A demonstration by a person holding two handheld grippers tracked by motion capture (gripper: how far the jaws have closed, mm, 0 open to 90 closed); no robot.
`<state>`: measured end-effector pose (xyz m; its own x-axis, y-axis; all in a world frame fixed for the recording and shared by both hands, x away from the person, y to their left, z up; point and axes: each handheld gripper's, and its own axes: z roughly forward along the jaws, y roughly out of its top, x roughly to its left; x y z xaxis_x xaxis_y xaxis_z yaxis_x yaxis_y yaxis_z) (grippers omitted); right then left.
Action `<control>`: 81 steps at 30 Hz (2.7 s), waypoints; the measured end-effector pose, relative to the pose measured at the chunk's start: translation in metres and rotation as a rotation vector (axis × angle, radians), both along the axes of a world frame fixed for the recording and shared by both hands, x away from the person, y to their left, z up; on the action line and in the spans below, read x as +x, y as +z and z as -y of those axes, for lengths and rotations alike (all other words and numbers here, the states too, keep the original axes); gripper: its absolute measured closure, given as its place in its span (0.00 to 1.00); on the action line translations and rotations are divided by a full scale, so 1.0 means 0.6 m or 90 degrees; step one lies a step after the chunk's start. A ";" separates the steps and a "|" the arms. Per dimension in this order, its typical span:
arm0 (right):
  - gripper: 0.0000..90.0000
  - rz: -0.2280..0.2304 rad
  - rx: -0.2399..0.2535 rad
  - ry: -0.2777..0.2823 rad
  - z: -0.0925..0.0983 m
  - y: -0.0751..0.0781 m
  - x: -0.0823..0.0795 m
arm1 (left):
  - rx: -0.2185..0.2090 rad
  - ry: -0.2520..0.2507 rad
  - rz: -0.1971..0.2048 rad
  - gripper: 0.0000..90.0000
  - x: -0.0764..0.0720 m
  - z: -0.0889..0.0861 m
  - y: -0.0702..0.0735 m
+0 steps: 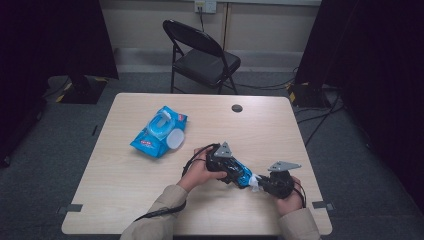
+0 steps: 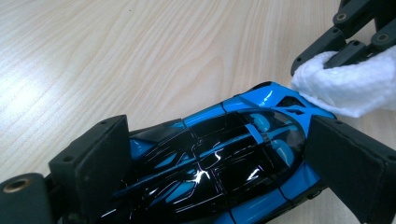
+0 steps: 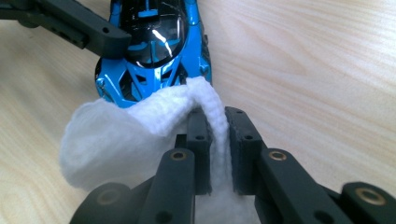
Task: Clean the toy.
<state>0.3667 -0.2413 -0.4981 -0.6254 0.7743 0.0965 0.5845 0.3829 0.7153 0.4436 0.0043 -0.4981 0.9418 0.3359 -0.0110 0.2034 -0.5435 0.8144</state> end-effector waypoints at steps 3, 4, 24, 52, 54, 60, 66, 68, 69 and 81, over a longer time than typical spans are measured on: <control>0.90 0.003 -0.002 -0.004 -0.001 0.000 0.006 | 0.000 0.001 0.000 0.08 0.000 0.000 0.000; 0.90 0.003 -0.002 -0.007 -0.001 0.000 0.009 | 0.000 0.002 0.000 0.08 0.000 -0.001 0.000; 0.89 0.012 0.029 -0.045 -0.011 -0.008 0.050 | -0.002 0.000 0.005 0.08 -0.001 0.003 -0.001; 0.89 0.025 0.043 -0.076 -0.015 0.008 0.083 | 0.003 -0.003 0.003 0.09 -0.001 0.003 0.000; 0.89 0.029 0.047 -0.077 -0.011 0.012 0.083 | 0.003 -0.004 0.003 0.09 -0.001 0.003 0.000; 0.90 0.038 0.059 -0.080 0.001 0.026 0.078 | 0.000 -0.002 0.003 0.09 -0.001 0.003 0.000; 0.91 0.046 0.072 -0.078 0.011 0.037 0.062 | 0.000 -0.003 0.004 0.09 -0.001 0.003 0.000; 0.91 0.047 0.075 -0.072 0.013 0.041 0.055 | 0.001 -0.003 0.003 0.09 0.000 0.003 0.000; 0.91 0.048 0.078 -0.068 0.015 0.042 0.051 | 0.003 -0.003 0.003 0.09 0.000 0.003 0.000; 0.91 0.059 0.094 0.001 0.009 0.058 -0.015 | 0.004 -0.004 0.003 0.09 0.000 0.004 0.001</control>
